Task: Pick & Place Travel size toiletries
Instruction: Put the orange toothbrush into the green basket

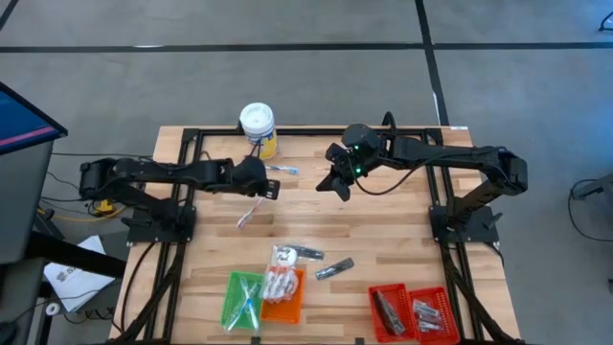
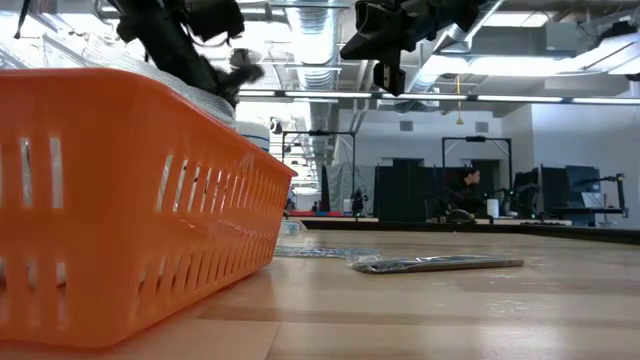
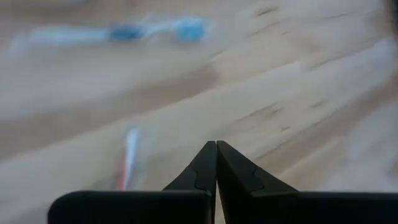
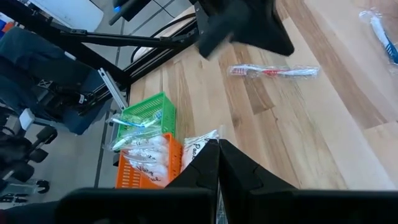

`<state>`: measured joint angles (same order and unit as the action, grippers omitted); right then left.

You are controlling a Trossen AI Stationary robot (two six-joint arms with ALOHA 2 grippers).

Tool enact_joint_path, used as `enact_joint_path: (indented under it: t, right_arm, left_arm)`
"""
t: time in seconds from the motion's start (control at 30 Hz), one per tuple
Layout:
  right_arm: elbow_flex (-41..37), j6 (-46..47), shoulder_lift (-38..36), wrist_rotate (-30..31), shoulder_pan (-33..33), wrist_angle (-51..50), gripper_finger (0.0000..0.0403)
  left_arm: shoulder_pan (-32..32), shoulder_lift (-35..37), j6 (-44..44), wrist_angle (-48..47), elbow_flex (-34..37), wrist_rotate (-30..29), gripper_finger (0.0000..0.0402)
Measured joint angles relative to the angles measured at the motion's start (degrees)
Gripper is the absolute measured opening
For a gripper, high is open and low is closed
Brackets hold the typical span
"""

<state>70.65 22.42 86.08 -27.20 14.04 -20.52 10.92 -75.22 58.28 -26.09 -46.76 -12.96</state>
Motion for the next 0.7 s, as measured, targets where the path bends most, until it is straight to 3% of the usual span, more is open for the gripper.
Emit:
enact_joint_path:
  t: [0.23,0.43,0.6,0.7]
  right_arm:
    - [0.00,-0.53,0.02,-0.16,0.07,-0.24,0.0000]
    - [0.00,-0.51,0.02,-1.53,0.39,-0.43,0.0000]
    - [0.01,-0.51,0.02,-1.83,0.35,-0.48,0.0000]
    - [0.00,-0.51,0.02,-1.86,0.35,-0.50,0.0000]
  left_arm:
    - [-0.71,-6.79,1.83,-3.39,0.02,5.07,0.0002]
    - [-3.34,-11.15,1.71,-3.82,0.02,4.12,0.0001]
    - [-6.14,-12.02,-0.65,-4.79,-0.76,-0.29,0.0001]
    - [-11.45,-11.44,-7.42,-7.15,-5.34,-10.69,0.0001]
